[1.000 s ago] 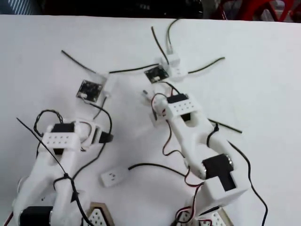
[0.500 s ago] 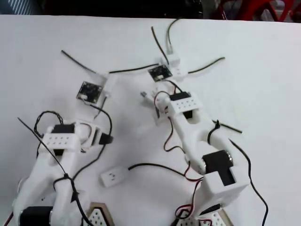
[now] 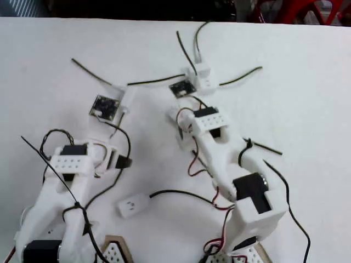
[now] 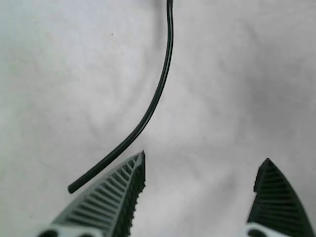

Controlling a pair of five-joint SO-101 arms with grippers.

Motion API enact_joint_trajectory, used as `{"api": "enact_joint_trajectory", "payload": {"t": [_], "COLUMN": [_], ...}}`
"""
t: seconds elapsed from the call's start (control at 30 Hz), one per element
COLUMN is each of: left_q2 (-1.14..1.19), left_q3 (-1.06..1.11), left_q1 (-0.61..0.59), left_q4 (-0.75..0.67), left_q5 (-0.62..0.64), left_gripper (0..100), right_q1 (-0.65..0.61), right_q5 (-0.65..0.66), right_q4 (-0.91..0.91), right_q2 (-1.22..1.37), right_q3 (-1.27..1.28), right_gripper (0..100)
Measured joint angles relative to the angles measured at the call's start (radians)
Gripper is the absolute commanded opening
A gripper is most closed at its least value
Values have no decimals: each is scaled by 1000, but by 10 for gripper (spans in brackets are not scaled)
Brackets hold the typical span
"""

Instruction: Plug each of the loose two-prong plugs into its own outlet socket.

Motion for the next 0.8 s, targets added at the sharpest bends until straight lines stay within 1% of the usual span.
{"api": "enact_joint_trajectory", "payload": {"t": [0.4,0.53,0.6,0.73,0.8], "left_q2": [0,0,0,0,0], "left_q3": [0,0,0,0,0], "left_q1": [0,0,0,0,0], "left_q4": [0,0,0,0,0], "left_q5": [0,0,0,0,0], "left_gripper": [343,343,343,343,343], "right_q1": [-3,-3,-5,-38,-63], "right_q5": [0,0,0,-2,-2], "right_q4": [212,235,222,115,52], "right_q2": [-425,-520,-525,-491,-439], "right_q3": [0,12,37,101,118], "right_gripper": [18,20,57,180,200]}}
